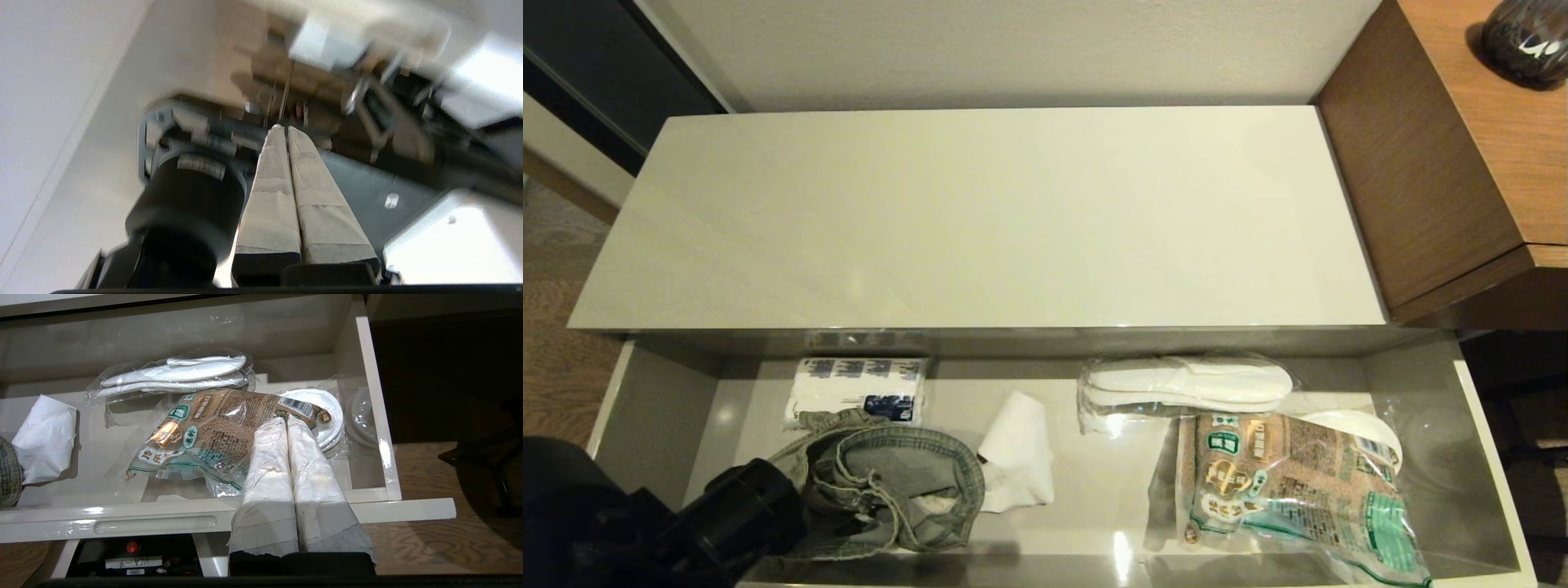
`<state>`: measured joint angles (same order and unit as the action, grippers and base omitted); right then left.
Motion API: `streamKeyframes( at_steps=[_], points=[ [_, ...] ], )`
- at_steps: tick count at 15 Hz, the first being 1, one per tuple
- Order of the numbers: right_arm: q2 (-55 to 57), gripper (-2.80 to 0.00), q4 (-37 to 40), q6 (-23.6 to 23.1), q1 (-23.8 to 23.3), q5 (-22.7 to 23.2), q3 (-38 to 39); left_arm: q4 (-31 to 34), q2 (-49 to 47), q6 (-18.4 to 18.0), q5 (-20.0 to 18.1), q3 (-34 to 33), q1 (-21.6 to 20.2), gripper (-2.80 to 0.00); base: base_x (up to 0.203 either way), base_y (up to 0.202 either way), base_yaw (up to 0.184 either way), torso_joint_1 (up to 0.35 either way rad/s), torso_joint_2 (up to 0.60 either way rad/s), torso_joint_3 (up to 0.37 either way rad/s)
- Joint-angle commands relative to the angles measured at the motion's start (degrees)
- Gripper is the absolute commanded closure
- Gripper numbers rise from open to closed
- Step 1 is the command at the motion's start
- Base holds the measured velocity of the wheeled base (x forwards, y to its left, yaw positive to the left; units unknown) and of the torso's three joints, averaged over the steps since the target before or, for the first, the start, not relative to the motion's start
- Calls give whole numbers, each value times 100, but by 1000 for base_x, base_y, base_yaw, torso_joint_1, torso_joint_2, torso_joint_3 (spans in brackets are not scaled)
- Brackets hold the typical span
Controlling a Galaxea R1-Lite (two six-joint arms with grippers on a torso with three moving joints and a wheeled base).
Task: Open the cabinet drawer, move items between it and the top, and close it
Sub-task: Close the drawer
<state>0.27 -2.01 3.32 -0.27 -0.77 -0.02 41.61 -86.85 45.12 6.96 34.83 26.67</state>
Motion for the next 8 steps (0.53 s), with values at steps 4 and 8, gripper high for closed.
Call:
streamKeyframes(
  at_steps=[4, 8],
  points=[
    [8, 0, -2, 2, 0, -2, 3, -251, -298, 78, 69, -10, 5, 0, 0, 0, 0, 0, 0, 0],
    [8, 0, -1, 2, 0, -2, 11, -927, -345, 172, 293, -97, -4, 0, 0, 0, 0, 0, 0, 0]
  ],
)
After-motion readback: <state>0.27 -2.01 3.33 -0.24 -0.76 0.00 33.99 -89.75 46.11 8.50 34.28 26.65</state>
